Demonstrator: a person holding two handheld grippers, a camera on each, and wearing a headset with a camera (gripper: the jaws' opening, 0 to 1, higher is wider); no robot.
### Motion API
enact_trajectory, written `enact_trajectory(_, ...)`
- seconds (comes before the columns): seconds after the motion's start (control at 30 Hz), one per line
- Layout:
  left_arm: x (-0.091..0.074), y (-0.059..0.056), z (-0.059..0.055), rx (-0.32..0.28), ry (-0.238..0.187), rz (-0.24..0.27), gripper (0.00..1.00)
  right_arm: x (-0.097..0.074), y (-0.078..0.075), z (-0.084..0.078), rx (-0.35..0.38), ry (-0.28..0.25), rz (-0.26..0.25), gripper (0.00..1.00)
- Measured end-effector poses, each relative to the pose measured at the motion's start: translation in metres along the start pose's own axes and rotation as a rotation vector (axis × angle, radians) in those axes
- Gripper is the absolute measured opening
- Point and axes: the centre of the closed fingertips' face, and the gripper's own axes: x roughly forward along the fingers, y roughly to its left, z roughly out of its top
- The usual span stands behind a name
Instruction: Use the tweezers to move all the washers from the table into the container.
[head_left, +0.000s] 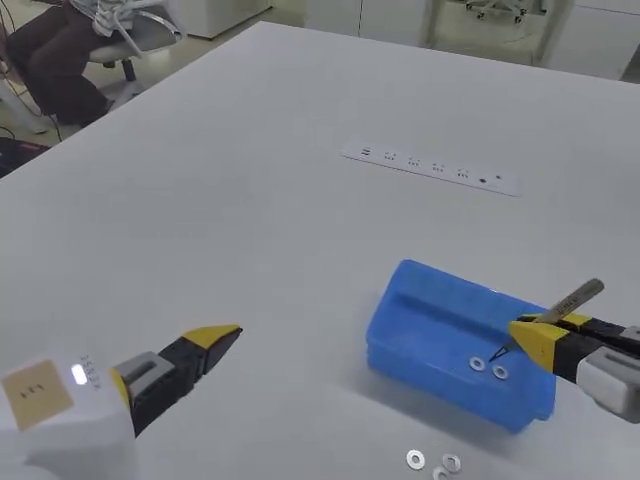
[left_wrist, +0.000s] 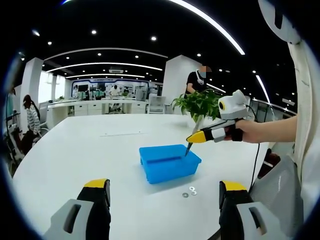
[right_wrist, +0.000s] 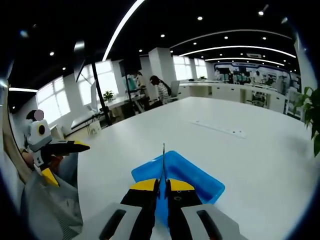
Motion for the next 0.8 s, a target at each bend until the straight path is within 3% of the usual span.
enact_trajectory(0.4,0.000,-0.001,-0.001,0.003,0.004,-0.004,0.91,-0.004,0.032,-0.010,0.014,0.011,0.077,0.04)
enact_trajectory(0.8,0.000,-0.001,-0.001,0.003,0.004,-0.003,0.91,0.004,0.047,-0.043,0.087,0.071,0.130,0.04)
